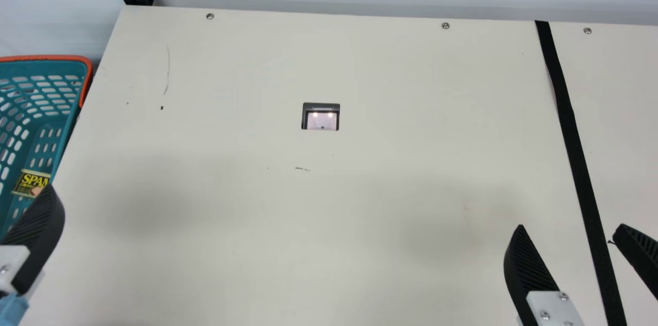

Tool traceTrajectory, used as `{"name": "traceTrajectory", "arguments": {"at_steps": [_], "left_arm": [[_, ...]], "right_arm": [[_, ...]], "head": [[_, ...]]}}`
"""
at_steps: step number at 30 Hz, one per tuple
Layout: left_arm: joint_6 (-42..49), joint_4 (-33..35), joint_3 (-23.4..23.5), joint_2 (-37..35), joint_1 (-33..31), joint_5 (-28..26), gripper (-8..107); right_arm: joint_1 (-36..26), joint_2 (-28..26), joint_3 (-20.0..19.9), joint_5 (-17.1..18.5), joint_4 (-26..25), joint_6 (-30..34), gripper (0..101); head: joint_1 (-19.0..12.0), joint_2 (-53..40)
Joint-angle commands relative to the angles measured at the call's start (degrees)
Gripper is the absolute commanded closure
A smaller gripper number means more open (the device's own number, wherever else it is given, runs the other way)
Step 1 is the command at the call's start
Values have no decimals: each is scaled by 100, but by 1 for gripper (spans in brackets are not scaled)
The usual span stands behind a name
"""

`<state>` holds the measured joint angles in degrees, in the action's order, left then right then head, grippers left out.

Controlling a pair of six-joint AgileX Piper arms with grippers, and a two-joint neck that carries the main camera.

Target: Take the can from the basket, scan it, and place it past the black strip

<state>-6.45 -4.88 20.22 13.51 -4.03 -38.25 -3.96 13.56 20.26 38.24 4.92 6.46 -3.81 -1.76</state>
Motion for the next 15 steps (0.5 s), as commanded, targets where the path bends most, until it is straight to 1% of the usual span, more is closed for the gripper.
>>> {"name": "traceTrajectory", "arguments": {"at_steps": [1,15], "left_arm": [[0,0,0,0,0,0,9],[0,0,0,0,0,0,9]], "right_arm": [[0,0,0,0,0,0,0],[0,0,0,0,0,0,0]], "head": [[-12,-55],[-12,-55]]}}
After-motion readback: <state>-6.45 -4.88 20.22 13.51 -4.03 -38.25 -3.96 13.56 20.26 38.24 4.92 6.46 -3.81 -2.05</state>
